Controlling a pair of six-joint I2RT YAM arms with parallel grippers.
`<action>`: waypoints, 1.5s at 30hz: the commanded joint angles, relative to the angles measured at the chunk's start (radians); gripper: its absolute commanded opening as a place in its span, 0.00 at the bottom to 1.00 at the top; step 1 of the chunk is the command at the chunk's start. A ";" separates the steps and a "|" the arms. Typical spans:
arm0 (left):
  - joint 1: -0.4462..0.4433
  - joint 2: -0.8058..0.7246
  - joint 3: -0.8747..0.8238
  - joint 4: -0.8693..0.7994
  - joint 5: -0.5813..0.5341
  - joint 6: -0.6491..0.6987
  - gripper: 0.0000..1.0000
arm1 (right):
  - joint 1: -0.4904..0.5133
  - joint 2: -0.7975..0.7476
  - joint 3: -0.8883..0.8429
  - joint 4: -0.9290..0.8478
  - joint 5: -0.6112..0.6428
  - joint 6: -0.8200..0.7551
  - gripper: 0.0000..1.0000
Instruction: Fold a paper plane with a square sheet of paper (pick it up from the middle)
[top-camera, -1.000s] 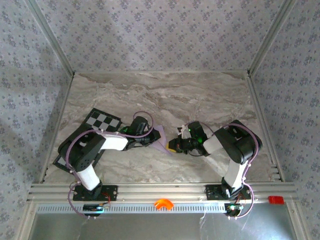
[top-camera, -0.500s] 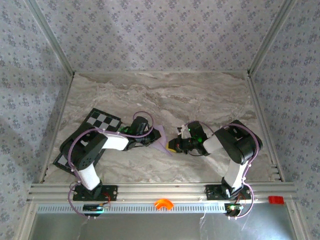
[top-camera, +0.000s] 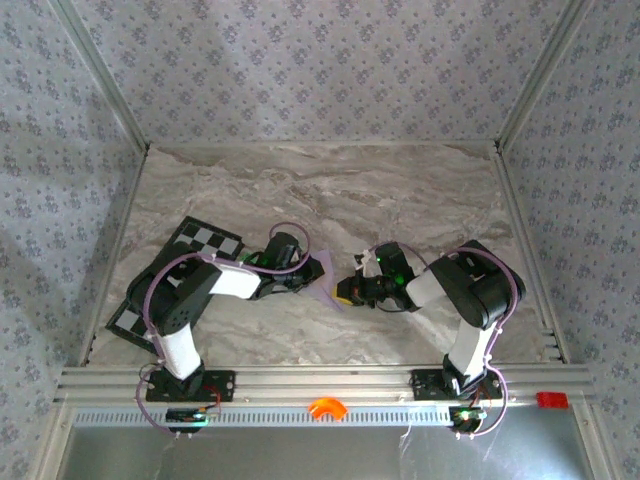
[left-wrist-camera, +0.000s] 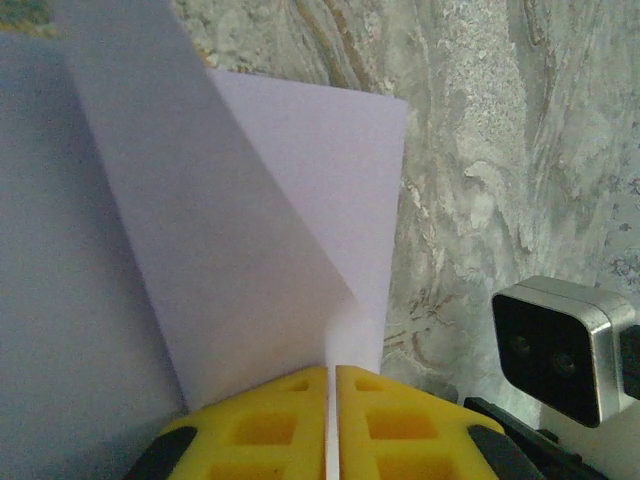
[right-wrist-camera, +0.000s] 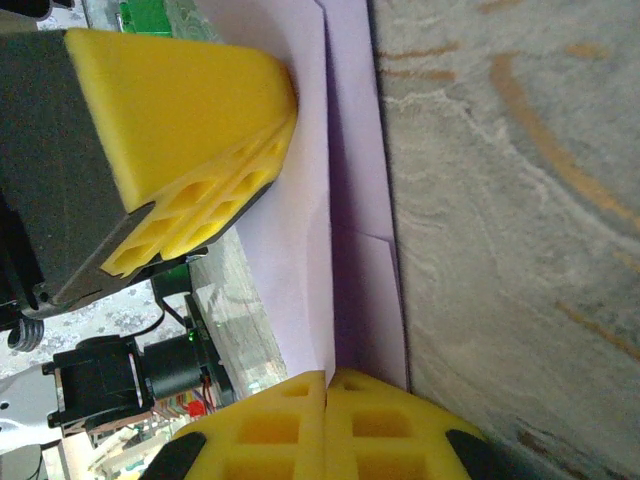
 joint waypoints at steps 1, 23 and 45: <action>-0.005 0.023 0.023 -0.036 0.014 0.018 0.11 | 0.020 0.035 0.000 -0.121 0.088 -0.027 0.00; -0.011 0.061 0.042 -0.150 0.006 0.060 0.08 | 0.029 -0.122 0.058 -0.318 0.093 -0.090 0.18; -0.013 0.061 0.037 -0.142 0.008 0.056 0.08 | 0.077 -0.169 0.046 -0.520 0.142 -0.182 0.14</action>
